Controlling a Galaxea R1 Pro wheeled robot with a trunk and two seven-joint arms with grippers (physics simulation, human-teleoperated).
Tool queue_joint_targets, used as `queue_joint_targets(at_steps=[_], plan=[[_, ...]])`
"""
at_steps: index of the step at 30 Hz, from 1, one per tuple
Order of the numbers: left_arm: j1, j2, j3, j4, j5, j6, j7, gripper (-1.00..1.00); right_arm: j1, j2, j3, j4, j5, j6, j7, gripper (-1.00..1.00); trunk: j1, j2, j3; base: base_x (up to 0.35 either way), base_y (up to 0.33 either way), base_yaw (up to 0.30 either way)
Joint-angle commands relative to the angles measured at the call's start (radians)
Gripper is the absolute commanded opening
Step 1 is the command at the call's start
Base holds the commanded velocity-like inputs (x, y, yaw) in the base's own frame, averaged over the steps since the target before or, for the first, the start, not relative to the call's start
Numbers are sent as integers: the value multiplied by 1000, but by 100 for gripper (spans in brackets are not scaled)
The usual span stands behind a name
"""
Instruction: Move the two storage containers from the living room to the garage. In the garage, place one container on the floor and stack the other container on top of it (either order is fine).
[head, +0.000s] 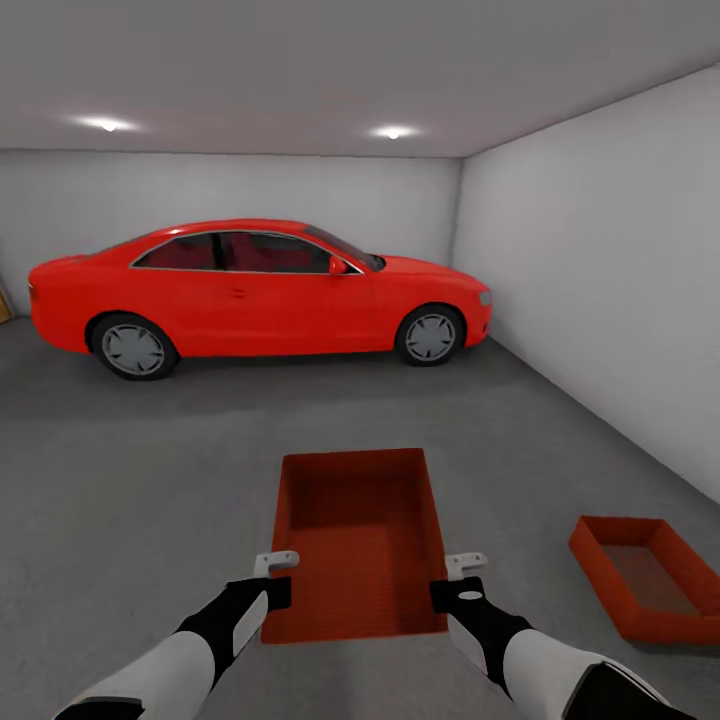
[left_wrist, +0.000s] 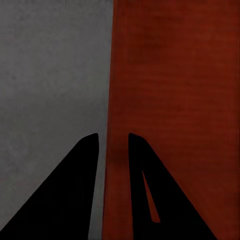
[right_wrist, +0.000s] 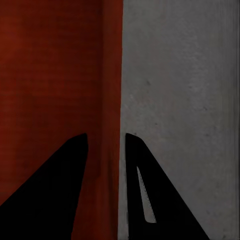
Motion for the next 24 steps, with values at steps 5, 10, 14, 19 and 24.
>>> queue_joint_targets(at_steps=[5, 10, 14, 19, 24], plan=[[-1, 1, -8, -7, 21, -4, 8, -100, 0, -3, -14, 17, -26, 5, -14, -100, 1, -2, -5, 323, 0, -260], [-1, 1, -8, -6, 21, -4, 7, -100, 0, -3, -14, 17, -26, 5, -15, -100, 1, -2, -8, 323, 0, -260], [-1, 1, -8, -7, 21, -4, 7, -100, 0, -3, -14, 17, -26, 5, -15, -100, 1, -2, -10, 323, 0, -260], [-1, 1, -8, -7, 21, -4, 8, -100, 0, -3, -14, 17, -26, 5, -15, -100, 1, -2, -13, 323, 0, -260], [-1, 1, -8, -7, 21, -4, 7, -100, 0, -3, -14, 17, -26, 5, -15, -100, 1, -2, -15, 323, 0, -260]])
